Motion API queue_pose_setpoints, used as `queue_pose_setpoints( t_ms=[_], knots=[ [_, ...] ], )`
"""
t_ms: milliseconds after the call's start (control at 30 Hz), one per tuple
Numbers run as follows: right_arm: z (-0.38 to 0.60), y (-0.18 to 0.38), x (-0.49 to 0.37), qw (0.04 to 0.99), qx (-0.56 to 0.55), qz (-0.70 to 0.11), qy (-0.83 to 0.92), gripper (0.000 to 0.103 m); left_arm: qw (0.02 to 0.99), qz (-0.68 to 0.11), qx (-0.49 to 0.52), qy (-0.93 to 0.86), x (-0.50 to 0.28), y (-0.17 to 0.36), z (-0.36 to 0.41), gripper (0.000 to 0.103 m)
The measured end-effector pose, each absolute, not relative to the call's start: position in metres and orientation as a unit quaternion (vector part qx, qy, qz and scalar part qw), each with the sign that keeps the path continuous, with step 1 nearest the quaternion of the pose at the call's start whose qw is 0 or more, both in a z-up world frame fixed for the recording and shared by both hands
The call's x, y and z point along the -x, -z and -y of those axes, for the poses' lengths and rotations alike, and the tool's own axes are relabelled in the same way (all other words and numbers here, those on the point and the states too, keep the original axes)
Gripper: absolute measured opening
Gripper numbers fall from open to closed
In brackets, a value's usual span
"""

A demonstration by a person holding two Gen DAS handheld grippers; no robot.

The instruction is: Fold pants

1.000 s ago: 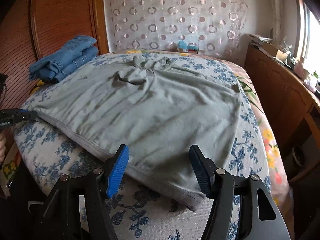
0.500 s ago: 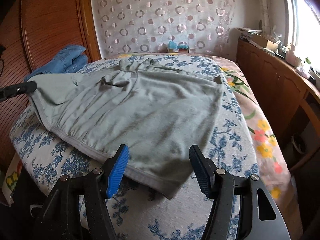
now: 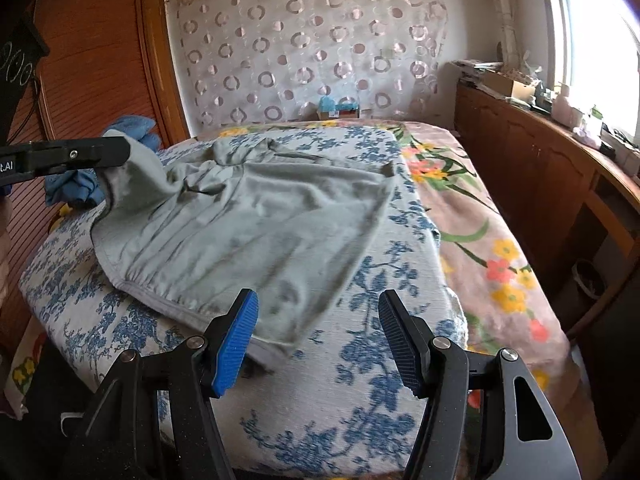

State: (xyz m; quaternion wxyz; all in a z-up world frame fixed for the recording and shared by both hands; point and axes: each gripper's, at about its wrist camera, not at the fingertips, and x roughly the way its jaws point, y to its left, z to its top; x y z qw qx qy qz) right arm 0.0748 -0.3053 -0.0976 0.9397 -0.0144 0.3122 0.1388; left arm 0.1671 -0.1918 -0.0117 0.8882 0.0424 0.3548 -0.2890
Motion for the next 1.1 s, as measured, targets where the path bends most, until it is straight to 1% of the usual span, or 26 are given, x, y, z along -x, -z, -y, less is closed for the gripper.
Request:
queue_pose_setpoints(
  t_ms=[133, 200, 267, 300, 400, 433, 467, 633, 800, 833, 867, 1100],
  knots=[
    [0.312, 0.099, -0.075, 0.941, 0.009, -0.312, -0.134, 0.065, 0.886, -0.364, -0.044, 0.285, -0.165, 0.016, 0.192, 0.007],
    [0.313, 0.100, -0.074, 0.941, 0.007, -0.311, -0.132, 0.065, 0.885, -0.369, -0.045, 0.281, -0.164, 0.017, 0.190, 0.017],
    [0.312, 0.101, -0.075, 0.941, 0.004, -0.310, -0.131, 0.065, 0.889, -0.362, -0.046, 0.277, -0.161, 0.016, 0.185, 0.038],
    [0.312, 0.100, -0.075, 0.942, 0.002, -0.309, -0.131, 0.065, 0.891, -0.358, -0.046, 0.274, -0.160, 0.014, 0.183, 0.044],
    [0.306, 0.100, -0.078, 0.942, -0.003, -0.307, -0.134, 0.065, 0.898, -0.345, -0.043, 0.269, -0.154, 0.010, 0.167, 0.053],
    [0.305, 0.099, -0.079, 0.942, -0.003, -0.307, -0.136, 0.065, 0.900, -0.343, -0.042, 0.265, -0.154, 0.010, 0.162, 0.058],
    [0.301, 0.099, -0.081, 0.942, -0.003, -0.306, -0.137, 0.065, 0.905, -0.338, -0.041, 0.257, -0.152, 0.009, 0.155, 0.060],
    [0.286, 0.101, -0.086, 0.942, 0.001, -0.301, -0.151, 0.065, 0.912, -0.338, -0.037, 0.228, -0.152, 0.021, 0.127, 0.061],
    [0.269, 0.104, -0.095, 0.937, 0.003, -0.302, -0.174, 0.064, 0.909, -0.364, -0.027, 0.204, -0.162, 0.052, 0.106, 0.061],
    [0.267, 0.105, -0.097, 0.937, 0.004, -0.301, -0.179, 0.059, 0.907, -0.370, -0.024, 0.201, -0.165, 0.059, 0.103, 0.061],
    [0.264, 0.105, -0.100, 0.936, 0.004, -0.302, -0.183, 0.057, 0.905, -0.375, -0.023, 0.198, -0.167, 0.064, 0.102, 0.061],
    [0.255, 0.109, -0.124, 0.932, 0.015, -0.310, -0.188, 0.048, 0.898, -0.404, -0.022, 0.176, -0.178, 0.097, 0.098, 0.061]
  ],
)
